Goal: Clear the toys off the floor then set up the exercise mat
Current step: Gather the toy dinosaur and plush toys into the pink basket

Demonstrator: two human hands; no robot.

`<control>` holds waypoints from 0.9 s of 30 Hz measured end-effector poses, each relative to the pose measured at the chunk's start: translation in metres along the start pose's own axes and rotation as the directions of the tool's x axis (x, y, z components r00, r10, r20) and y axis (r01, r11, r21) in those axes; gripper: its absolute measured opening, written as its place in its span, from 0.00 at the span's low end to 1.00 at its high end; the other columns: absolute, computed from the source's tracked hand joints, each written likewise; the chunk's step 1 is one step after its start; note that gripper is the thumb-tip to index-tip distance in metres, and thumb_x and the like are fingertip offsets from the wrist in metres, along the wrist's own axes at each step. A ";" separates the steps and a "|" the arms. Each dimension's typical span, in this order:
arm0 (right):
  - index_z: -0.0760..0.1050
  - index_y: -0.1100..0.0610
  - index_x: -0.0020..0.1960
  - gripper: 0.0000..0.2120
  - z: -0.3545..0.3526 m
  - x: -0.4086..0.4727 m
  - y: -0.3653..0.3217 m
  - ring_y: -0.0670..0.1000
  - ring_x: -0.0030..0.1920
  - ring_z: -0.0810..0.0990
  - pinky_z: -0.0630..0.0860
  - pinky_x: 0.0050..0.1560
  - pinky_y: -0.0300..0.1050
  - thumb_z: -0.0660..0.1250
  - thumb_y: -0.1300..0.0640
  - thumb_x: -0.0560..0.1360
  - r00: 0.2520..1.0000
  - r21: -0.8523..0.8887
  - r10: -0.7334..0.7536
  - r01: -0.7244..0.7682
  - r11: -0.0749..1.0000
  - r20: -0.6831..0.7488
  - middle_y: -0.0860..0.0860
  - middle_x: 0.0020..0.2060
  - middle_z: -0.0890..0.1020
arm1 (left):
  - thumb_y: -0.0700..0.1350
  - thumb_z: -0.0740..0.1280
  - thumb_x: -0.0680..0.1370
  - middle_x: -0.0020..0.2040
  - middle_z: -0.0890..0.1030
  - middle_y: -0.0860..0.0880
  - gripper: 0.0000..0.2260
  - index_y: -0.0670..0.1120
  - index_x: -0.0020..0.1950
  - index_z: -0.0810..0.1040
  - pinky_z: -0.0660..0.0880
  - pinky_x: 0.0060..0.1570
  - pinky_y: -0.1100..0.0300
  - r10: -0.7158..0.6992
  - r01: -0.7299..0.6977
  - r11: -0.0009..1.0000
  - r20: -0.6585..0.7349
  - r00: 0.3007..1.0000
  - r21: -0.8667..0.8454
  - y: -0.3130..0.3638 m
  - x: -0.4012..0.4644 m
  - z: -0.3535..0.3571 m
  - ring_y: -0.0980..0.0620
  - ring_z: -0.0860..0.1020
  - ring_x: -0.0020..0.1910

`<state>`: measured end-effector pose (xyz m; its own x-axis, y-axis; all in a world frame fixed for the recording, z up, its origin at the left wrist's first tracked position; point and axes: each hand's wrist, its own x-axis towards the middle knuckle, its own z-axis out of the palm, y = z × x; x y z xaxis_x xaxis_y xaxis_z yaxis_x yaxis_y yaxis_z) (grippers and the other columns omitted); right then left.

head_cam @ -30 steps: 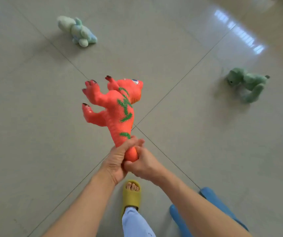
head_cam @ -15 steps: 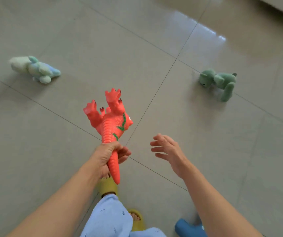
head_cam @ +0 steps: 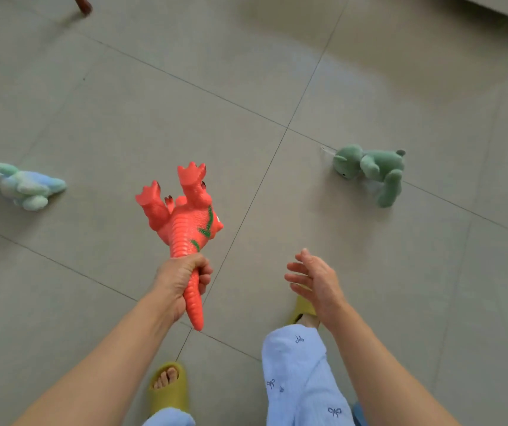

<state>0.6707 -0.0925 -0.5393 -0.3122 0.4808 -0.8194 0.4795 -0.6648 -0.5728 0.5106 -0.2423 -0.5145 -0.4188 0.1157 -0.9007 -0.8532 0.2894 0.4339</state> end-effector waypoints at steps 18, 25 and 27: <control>0.71 0.56 0.54 0.09 -0.193 0.263 -0.163 0.49 0.36 0.75 0.72 0.40 0.42 0.64 0.54 0.76 0.973 -0.273 -0.097 0.037 0.961 -0.212 0.53 0.45 0.75 | 0.33 0.62 0.75 0.16 0.71 0.52 0.11 0.43 0.33 0.70 0.65 0.18 0.74 0.073 -0.069 0.997 -0.120 0.990 0.040 0.023 0.116 0.275 0.59 0.68 0.13; 0.68 0.46 0.68 0.22 -0.184 0.342 -0.175 0.50 0.59 0.71 0.69 0.59 0.44 0.66 0.52 0.74 0.978 -0.354 -0.067 -0.008 0.935 -0.197 0.50 0.65 0.70 | 0.32 0.62 0.74 0.16 0.71 0.51 0.11 0.42 0.33 0.69 0.64 0.18 0.73 0.117 -0.100 0.984 -0.110 0.987 0.149 0.037 0.157 0.295 0.59 0.67 0.13; 0.68 0.46 0.68 0.24 -0.182 0.361 -0.174 0.51 0.65 0.69 0.67 0.62 0.44 0.67 0.52 0.74 0.984 -0.392 -0.043 -0.030 0.919 -0.175 0.50 0.69 0.66 | 0.33 0.62 0.74 0.16 0.71 0.51 0.11 0.42 0.33 0.70 0.64 0.18 0.73 0.121 -0.104 0.982 -0.104 0.987 0.156 0.039 0.168 0.299 0.59 0.67 0.13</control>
<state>0.6245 0.3006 -0.7313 -0.1840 0.6016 -0.7774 0.7717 -0.4014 -0.4933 0.4994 0.0724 -0.6556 -0.5489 0.0500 -0.8344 -0.7460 0.4209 0.5160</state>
